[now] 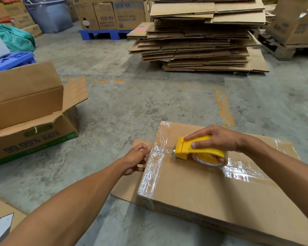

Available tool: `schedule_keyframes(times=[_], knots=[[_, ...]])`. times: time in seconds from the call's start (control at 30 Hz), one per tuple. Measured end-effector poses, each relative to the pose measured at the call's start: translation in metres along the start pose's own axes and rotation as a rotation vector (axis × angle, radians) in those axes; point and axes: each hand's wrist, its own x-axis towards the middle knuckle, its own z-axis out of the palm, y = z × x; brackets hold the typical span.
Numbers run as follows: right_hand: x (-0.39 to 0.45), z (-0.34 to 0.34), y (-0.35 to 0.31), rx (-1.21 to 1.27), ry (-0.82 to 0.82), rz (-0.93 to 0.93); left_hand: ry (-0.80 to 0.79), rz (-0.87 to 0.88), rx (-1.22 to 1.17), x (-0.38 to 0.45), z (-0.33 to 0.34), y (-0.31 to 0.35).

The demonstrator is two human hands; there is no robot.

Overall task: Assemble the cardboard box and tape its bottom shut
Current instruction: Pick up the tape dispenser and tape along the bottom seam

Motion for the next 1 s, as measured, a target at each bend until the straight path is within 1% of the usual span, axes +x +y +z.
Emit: schedule_keyframes(times=[0.1,0.13,0.17,0.23,0.27,0.3,0.37,0.43,0.5,0.53,0.63,0.7,0.8,0.9,1.0], knots=[[0.001,-0.001,0.002,0.009,-0.003,0.004,-0.003,-0.152,0.104,-0.004,-0.005,-0.009],[0.001,-0.001,0.003,0.012,-0.003,0.005,0.015,-0.179,0.142,-0.005,-0.008,-0.013],[0.001,-0.001,0.003,0.012,-0.004,0.003,0.049,-0.163,0.173,-0.005,-0.011,-0.016],[0.002,-0.001,0.005,0.004,-0.002,-0.005,0.169,0.014,0.168,0.000,-0.017,-0.018],[0.002,-0.001,0.005,0.004,-0.003,-0.006,0.205,0.117,0.099,0.000,-0.016,-0.016],[0.002,-0.001,0.005,0.004,-0.005,-0.005,0.196,0.193,0.002,-0.002,-0.012,-0.011],[0.002,-0.001,0.004,0.013,-0.014,-0.002,0.095,0.253,-0.146,-0.010,0.002,-0.001],[0.003,-0.002,0.004,0.017,-0.013,0.000,-0.007,0.245,-0.124,-0.015,0.017,0.001],[0.002,-0.002,0.004,0.015,-0.017,0.004,-0.050,0.265,-0.023,-0.016,0.024,-0.001],[0.002,-0.003,0.005,0.016,-0.016,0.009,-0.047,0.298,0.071,-0.016,0.024,0.000],[0.003,-0.002,0.006,0.024,-0.039,-0.012,0.000,0.481,0.543,-0.020,0.026,0.001],[0.004,-0.003,0.007,0.034,-0.052,-0.009,-0.013,0.612,0.834,-0.022,0.036,0.000],[0.003,-0.004,0.002,0.043,-0.059,0.005,0.011,0.678,1.175,-0.018,0.046,-0.007],[0.002,-0.003,-0.002,0.021,-0.113,0.016,0.068,0.716,1.308,-0.015,0.046,-0.013],[0.001,0.001,-0.009,0.016,-0.140,0.039,0.077,0.721,1.330,-0.014,0.046,-0.014]])
